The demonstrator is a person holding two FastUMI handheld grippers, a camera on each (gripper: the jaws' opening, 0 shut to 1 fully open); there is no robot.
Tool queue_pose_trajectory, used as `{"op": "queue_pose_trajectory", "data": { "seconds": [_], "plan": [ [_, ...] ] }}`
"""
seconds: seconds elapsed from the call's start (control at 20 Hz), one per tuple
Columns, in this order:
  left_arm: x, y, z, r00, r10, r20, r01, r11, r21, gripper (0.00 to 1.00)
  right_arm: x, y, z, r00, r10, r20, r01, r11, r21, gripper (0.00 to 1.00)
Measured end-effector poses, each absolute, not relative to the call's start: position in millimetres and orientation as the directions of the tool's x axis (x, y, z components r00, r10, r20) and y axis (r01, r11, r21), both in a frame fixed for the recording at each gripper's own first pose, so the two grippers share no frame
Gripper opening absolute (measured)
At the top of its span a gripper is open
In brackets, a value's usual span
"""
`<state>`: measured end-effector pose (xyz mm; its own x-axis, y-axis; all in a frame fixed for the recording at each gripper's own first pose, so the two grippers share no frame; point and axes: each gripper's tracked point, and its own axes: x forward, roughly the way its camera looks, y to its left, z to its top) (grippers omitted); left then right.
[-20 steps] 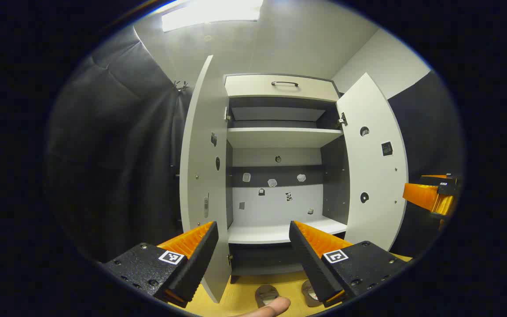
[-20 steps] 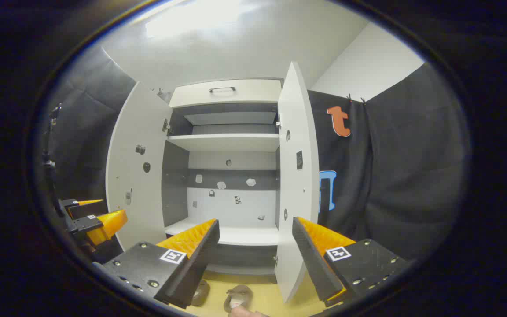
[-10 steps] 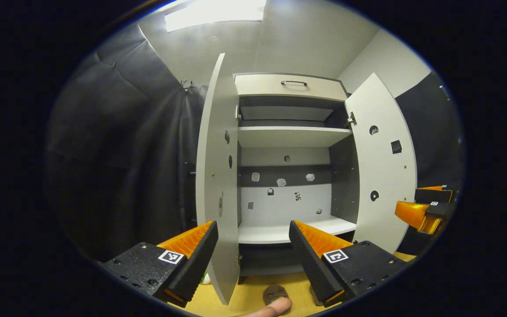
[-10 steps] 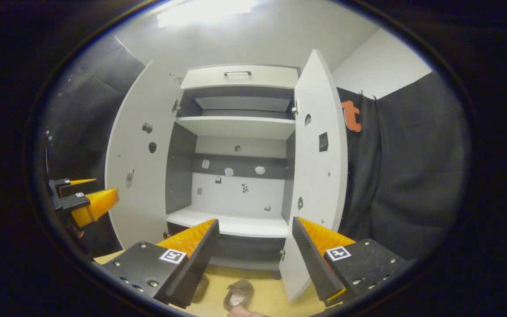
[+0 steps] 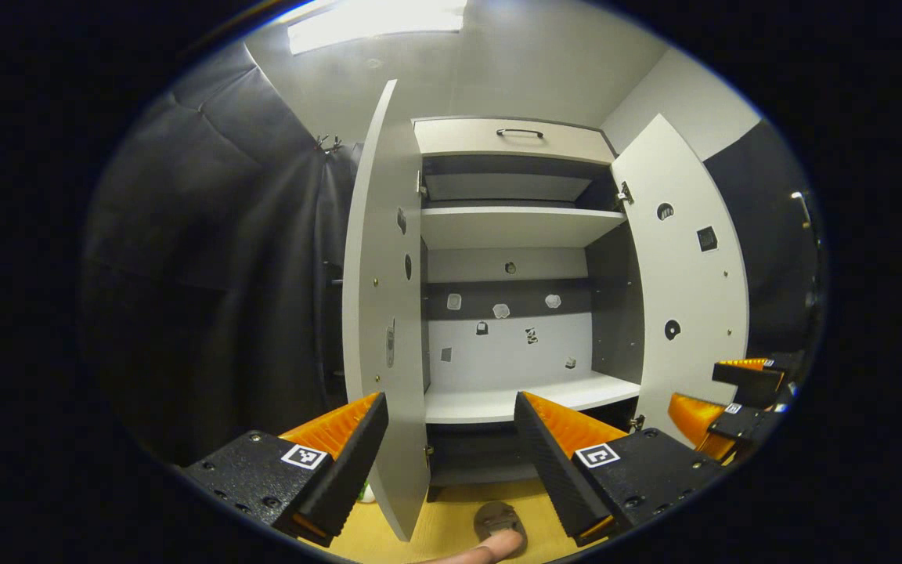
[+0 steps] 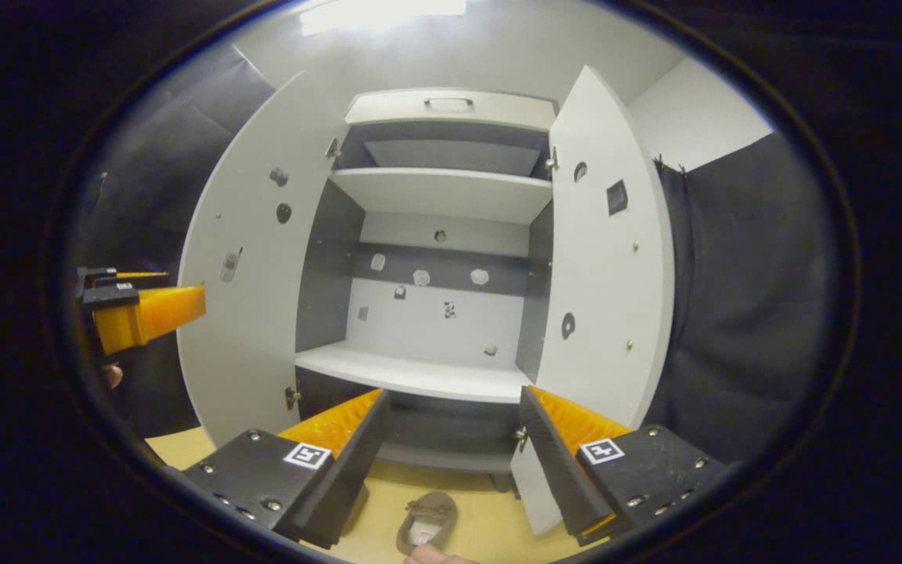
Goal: Grab one shoe with the right hand and put it into the shoe cabinet, grab the other shoe with the left hand and put it into the shoe cabinet; then close the right door with the right hand and the left door with the left hand.
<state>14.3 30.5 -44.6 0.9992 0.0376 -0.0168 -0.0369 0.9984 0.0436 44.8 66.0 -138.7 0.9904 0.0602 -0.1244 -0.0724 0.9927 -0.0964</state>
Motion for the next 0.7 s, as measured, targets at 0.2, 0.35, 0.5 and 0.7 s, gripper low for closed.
{"op": "queue_pose_trajectory", "data": {
  "seconds": [0.2,0.35,0.5,0.7],
  "plan": [
    [15,40,-53,0.998,0.069,-0.009,-0.069,0.997,0.034,0.99,53,74,-204,0.98,0.053,-0.192,-0.075,0.991,-0.111,1.0],
    [12,42,-54,0.998,0.062,0.004,-0.062,0.998,0.019,0.99,57,72,-260,0.968,0.025,-0.251,-0.064,0.987,-0.149,1.0],
    [7,38,-59,0.999,0.041,0.006,-0.042,0.999,0.011,0.99,53,81,-322,0.946,0.04,-0.32,-0.096,0.983,-0.16,0.96],
    [10,22,-60,0.999,0.002,0.036,-0.003,1.0,0.018,0.99,40,92,-401,0.887,0.062,-0.458,-0.139,0.981,-0.137,1.0]
  ]
}}
